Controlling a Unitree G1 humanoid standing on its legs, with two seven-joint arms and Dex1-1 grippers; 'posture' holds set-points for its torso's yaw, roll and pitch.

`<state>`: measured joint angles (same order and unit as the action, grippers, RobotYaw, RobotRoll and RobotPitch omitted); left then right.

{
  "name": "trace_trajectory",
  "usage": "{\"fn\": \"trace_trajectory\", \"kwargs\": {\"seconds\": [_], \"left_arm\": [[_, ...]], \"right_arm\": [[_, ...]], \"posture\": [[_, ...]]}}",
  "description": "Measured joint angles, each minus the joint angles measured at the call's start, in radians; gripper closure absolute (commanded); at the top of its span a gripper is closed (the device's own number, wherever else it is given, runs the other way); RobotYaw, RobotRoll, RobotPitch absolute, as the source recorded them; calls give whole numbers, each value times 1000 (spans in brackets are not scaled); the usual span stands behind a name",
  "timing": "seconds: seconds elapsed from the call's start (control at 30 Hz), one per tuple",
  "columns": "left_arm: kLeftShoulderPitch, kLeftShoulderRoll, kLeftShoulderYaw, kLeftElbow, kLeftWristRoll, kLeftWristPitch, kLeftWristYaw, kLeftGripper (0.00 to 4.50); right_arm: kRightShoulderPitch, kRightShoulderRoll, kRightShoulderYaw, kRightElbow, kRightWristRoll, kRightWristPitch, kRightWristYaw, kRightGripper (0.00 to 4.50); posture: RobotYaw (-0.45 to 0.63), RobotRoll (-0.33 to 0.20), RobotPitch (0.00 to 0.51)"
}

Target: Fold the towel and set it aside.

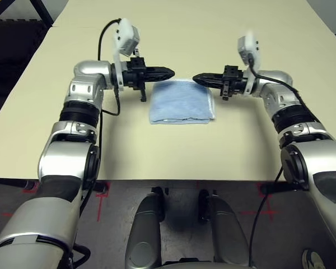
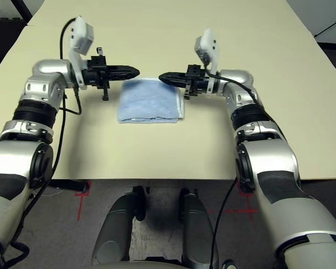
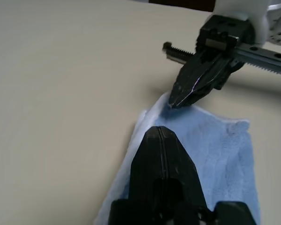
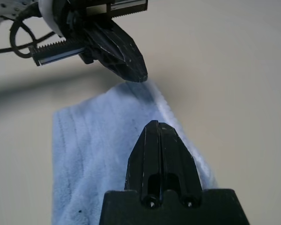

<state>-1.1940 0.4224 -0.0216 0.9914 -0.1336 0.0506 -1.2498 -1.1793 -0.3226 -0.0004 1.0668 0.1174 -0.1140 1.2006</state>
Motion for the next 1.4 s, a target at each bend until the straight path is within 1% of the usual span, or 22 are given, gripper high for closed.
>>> {"fn": "trace_trajectory", "kwargs": {"seconds": [0.17,0.4,0.63,0.93,1.07,1.23,1.3,1.4], "left_arm": [[7,-6,-19,52,52,-16,68,4487],[46,-6,-27,90,85,-51,107,4487],[96,-9,-27,110,101,-110,183,4487],[102,-14,-17,127,99,-119,215,4487],[102,-13,3,128,93,-121,208,4487],[98,-10,41,114,60,-122,158,4487],[96,-10,53,67,37,-121,125,4487],[97,0,66,-48,-8,-99,66,4487]], "right_arm": [[0,7,26,25,-51,3,-86,4500],[34,16,40,58,-103,5,-167,4500],[61,36,41,70,-110,-13,-234,4500],[91,42,32,80,-115,-60,-274,4500],[90,37,1,87,-86,-64,-248,4500],[71,25,-101,97,25,-27,-117,4500],[43,12,-134,92,70,6,-49,4500],[17,-17,-155,66,113,80,38,4500]], "posture": [[-7,0,236],[-9,0,239],[-15,0,243],[-24,0,238],[-26,0,238],[-25,0,238],[-25,0,238],[-25,0,238]]}}
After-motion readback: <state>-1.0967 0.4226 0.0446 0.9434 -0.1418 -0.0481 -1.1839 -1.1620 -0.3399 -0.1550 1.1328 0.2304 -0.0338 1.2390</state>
